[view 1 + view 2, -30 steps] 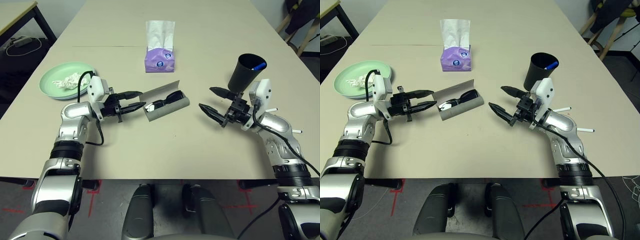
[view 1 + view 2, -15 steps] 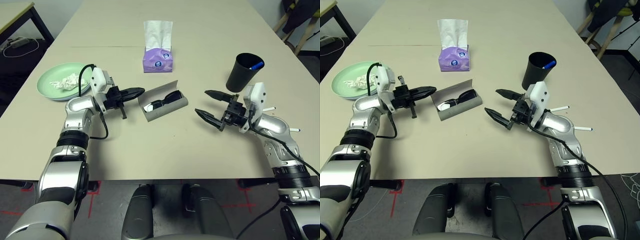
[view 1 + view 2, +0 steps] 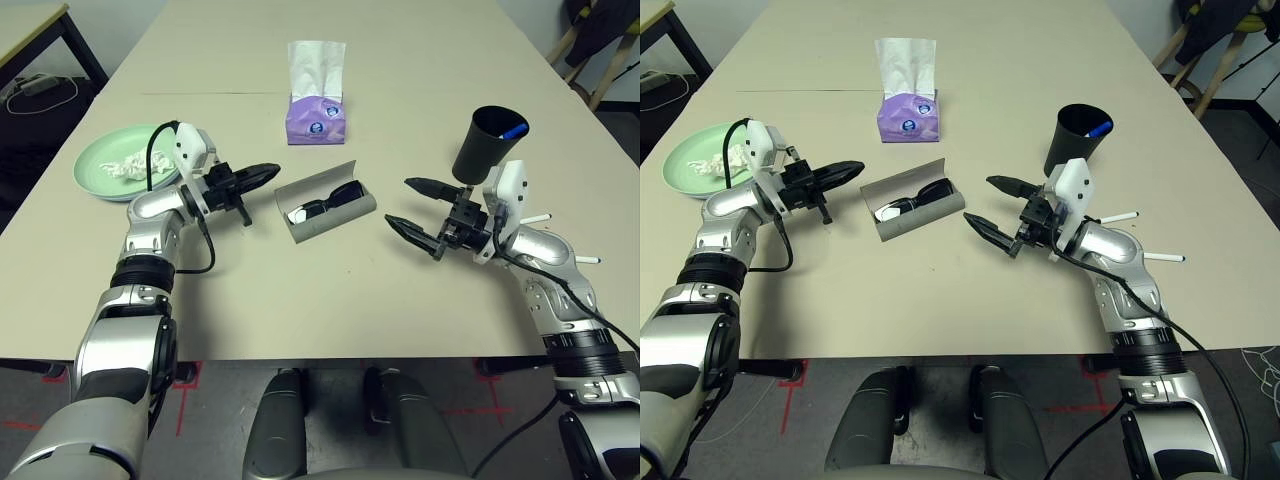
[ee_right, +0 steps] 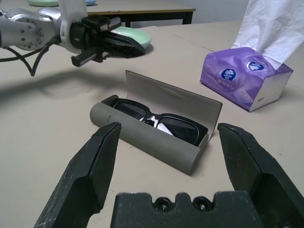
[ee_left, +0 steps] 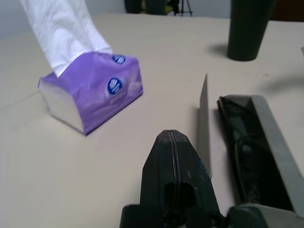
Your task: Organize and tidy the items on the table.
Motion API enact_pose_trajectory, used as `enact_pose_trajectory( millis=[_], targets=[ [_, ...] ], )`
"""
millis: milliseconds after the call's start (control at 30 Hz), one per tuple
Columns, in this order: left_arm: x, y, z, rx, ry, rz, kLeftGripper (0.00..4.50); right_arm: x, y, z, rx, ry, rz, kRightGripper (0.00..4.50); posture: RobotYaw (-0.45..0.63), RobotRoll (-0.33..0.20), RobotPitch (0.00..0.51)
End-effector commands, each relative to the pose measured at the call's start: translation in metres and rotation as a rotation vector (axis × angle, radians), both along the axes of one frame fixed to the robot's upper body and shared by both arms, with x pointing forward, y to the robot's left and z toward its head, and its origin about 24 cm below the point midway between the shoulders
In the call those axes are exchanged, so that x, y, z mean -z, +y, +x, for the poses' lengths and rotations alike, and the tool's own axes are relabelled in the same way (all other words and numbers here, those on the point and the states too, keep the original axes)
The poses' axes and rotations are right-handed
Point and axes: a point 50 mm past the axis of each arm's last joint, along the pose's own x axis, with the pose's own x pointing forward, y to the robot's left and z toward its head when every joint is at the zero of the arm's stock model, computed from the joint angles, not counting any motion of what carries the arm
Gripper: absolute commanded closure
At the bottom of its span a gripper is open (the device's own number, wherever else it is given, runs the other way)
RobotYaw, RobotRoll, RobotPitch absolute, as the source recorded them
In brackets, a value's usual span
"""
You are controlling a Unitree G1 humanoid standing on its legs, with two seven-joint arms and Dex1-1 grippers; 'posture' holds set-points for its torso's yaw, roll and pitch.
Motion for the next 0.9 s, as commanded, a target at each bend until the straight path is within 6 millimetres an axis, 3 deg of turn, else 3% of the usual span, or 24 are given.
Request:
enact_pose_trajectory(
  millis=[33, 500, 733, 900],
  targets=[
    [0.008, 0.003, 0.002, -0.045, 0.059, 0.05, 4.48, -0.003, 0.001, -0.002, -0.007, -0.008, 0.002, 0.0, 0.05, 0.0, 0.184],
    [0.007, -0.021, -0.006, 0.218, 0.058, 0.038, 4.48, -0.004, -0.003, -0.003, 0.015, -0.013, -0.004, 0.0, 0.04, 0.0, 0.176],
    [0.017, -0.031, -0.019, 0.34, 0.09, 0.076, 4.48, -0.002, -0.004, -0.001, 0.02, -0.017, -0.004, 0.0, 0.05, 0.0, 0.165],
    [0.035, -0.031, -0.033, 0.374, 0.157, 0.1, 4.48, -0.003, -0.003, 0.001, 0.02, -0.025, 0.001, 0.0, 0.05, 0.0, 0.164]
  ],
)
